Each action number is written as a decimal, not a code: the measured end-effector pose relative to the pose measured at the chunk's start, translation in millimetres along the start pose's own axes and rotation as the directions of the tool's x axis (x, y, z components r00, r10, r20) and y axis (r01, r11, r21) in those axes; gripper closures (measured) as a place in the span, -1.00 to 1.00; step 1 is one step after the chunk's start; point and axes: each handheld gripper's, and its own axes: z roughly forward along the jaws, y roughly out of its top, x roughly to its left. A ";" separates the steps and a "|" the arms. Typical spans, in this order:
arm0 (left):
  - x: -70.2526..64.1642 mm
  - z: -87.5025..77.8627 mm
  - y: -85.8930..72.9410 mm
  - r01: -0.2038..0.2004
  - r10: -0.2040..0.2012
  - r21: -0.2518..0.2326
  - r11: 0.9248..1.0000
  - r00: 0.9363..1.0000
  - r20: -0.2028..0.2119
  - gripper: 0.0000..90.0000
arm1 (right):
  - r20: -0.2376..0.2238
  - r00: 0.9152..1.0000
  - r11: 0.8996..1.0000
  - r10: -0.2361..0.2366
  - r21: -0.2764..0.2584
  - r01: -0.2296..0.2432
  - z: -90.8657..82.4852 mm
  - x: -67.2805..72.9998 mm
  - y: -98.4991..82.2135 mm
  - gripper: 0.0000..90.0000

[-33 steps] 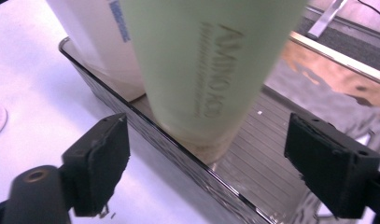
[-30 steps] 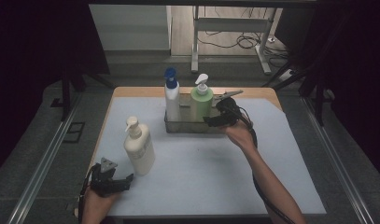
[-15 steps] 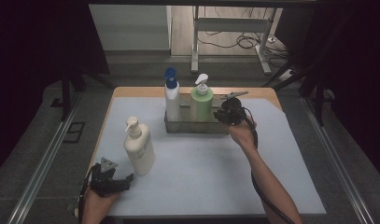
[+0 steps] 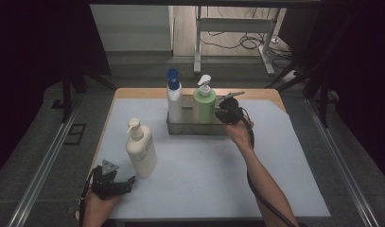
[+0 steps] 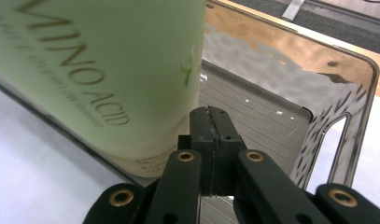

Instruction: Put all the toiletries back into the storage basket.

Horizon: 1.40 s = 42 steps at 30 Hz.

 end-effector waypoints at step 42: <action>0.1 0.0 0.1 0.000 0.000 0.002 1.000 1.000 0.001 -0.76 | -0.077 0.997 1.000 -0.001 0.012 0.002 21.6 25.1 5.1 0.99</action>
